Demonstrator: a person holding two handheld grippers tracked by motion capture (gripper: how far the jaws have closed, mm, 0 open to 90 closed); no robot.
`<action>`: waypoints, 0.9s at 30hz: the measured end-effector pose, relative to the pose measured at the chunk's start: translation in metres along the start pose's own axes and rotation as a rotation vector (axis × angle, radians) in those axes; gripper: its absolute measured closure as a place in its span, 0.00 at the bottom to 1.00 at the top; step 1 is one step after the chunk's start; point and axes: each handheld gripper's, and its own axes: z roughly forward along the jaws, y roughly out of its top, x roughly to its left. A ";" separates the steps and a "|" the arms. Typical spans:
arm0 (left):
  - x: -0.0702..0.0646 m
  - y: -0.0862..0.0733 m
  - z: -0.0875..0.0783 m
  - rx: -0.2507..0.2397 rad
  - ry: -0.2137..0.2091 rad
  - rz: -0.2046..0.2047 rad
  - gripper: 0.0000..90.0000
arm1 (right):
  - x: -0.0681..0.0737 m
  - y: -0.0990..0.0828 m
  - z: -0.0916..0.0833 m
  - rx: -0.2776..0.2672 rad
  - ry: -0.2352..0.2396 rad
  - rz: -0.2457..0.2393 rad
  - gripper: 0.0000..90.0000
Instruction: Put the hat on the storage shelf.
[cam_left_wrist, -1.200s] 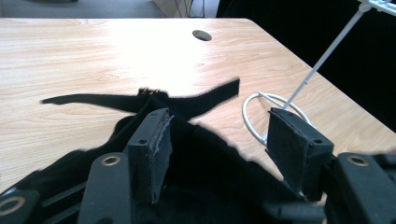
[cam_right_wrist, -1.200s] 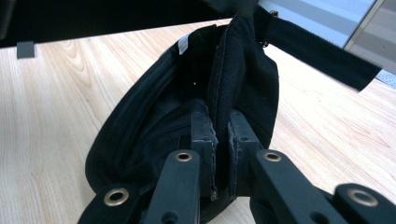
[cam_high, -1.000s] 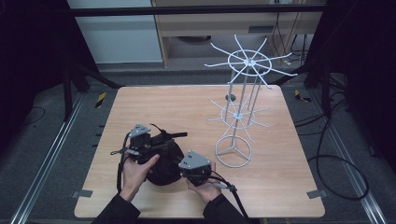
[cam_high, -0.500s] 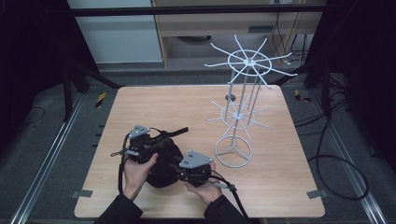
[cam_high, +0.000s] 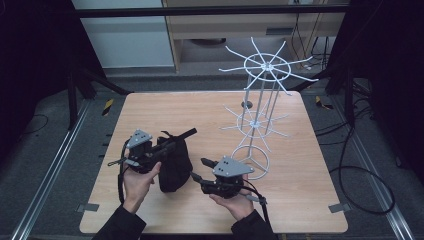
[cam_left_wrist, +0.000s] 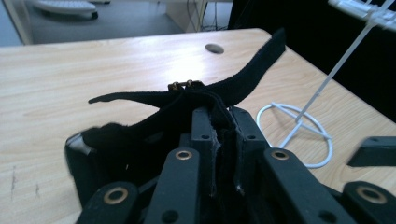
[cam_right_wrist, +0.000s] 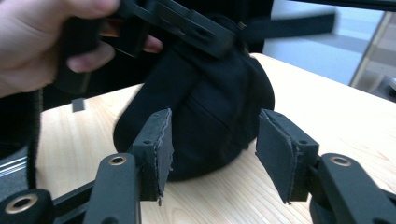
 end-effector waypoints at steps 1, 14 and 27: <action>0.000 0.001 -0.003 -0.005 -0.006 0.004 0.90 | -0.002 -0.001 0.000 0.004 -0.009 0.003 0.50; -0.017 0.010 -0.017 -0.069 -0.099 0.055 0.90 | 0.000 -0.018 0.018 0.040 0.010 0.033 0.49; -0.022 0.008 -0.013 -0.065 -0.159 0.053 0.90 | -0.004 -0.018 0.019 0.071 0.058 0.051 1.00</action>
